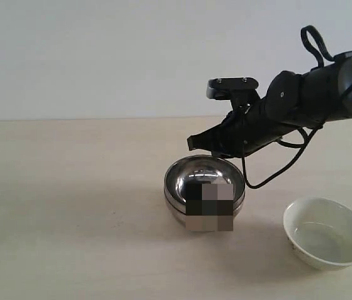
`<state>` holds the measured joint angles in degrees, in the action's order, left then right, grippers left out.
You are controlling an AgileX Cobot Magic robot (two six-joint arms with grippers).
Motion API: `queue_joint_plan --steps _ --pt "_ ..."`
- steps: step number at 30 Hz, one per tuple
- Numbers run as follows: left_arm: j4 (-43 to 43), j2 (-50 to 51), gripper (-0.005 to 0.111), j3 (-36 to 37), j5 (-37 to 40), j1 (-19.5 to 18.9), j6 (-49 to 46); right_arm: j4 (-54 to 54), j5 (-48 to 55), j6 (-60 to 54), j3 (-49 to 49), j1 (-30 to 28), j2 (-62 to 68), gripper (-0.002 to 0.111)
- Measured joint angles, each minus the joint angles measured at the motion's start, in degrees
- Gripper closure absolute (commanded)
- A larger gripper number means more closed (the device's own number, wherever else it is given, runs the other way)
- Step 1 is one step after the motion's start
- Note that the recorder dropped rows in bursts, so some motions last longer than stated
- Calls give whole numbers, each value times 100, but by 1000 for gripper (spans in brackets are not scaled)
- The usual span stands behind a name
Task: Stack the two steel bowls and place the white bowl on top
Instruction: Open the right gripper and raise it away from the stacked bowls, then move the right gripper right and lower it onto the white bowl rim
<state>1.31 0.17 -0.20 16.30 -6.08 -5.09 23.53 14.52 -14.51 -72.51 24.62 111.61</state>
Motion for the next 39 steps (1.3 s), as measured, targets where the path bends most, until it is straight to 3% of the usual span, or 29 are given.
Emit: queue_joint_plan --steps 20,27,28,30,34,36,38,39 --pt "0 0 103 0 0 0 0 -28 315 -46 0 0 -912 108" --pt "0 0 103 0 0 0 0 -1037 1153 381 0 -83 -1540 108" --pt "0 0 103 0 0 0 0 -1143 1309 522 0 -154 -1594 108" --pt "0 0 103 0 0 0 0 -1518 2132 1022 0 -846 -1765 108" --pt "0 0 103 0 0 0 0 -1594 3430 960 0 -1876 -1698 108" --pt "0 0 103 0 0 0 0 -1594 3877 805 0 -2107 -1621 108" --pt "0 0 103 0 0 0 0 -1611 4331 651 0 -2330 -1515 100" --pt "0 0 103 0 0 0 0 -1611 4460 594 0 -2383 -1447 89"
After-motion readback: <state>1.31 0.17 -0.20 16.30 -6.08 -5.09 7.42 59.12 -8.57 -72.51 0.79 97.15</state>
